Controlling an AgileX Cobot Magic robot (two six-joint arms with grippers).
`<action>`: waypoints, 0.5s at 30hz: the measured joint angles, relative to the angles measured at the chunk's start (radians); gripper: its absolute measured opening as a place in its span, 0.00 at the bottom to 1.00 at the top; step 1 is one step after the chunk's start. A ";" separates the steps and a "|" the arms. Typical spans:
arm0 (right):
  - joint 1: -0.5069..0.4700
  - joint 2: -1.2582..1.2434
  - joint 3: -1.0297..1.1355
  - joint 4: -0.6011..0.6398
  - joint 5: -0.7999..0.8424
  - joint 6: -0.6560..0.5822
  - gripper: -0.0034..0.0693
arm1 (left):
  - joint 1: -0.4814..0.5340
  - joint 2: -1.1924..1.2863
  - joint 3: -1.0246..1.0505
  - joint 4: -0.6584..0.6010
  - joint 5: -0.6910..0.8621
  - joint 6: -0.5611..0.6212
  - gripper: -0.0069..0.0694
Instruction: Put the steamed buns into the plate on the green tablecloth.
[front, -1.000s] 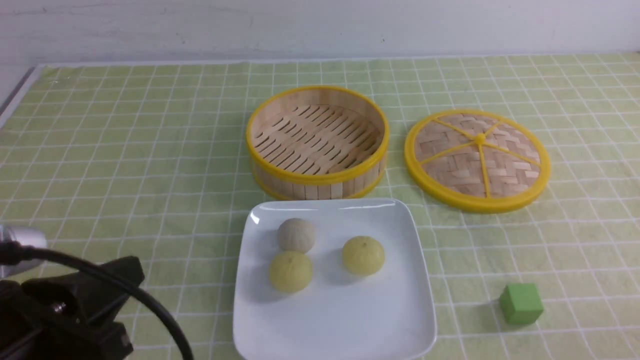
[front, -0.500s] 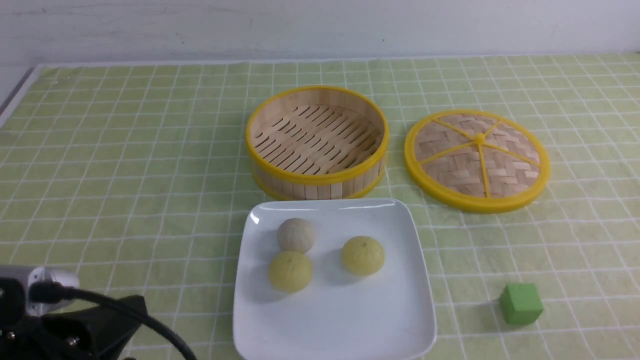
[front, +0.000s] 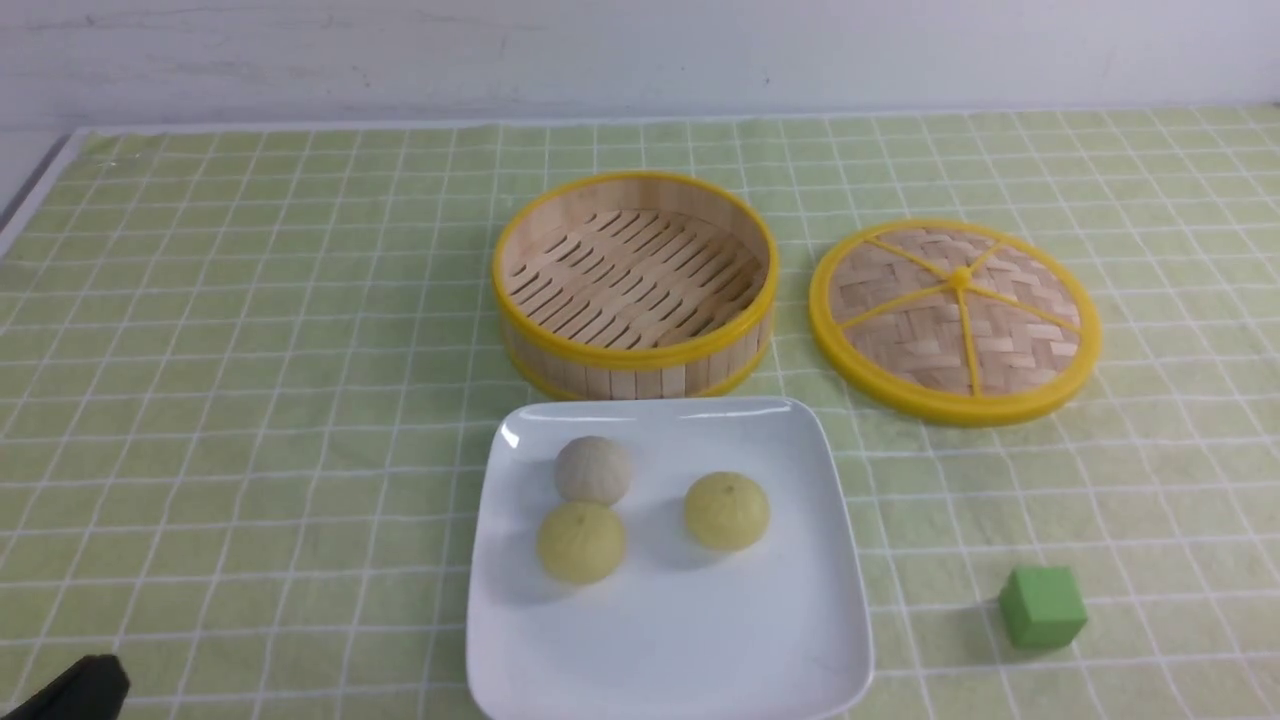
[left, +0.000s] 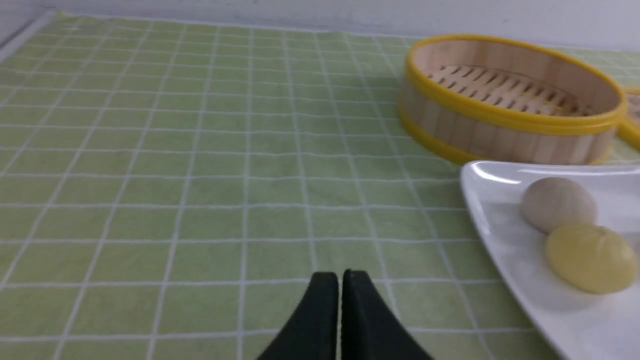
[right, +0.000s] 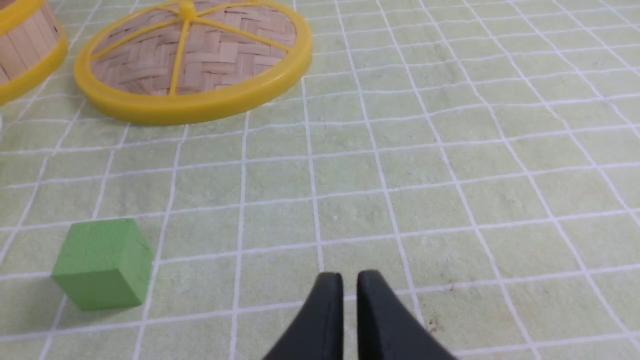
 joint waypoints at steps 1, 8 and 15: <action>0.000 0.000 0.000 0.000 0.000 0.000 0.15 | 0.018 -0.004 0.001 0.003 0.015 0.000 0.14; 0.000 0.000 0.000 0.000 0.000 0.000 0.16 | 0.071 -0.007 0.001 0.022 0.099 0.001 0.15; 0.000 0.000 0.000 0.000 0.000 0.000 0.18 | 0.118 -0.007 0.001 0.027 0.102 0.003 0.16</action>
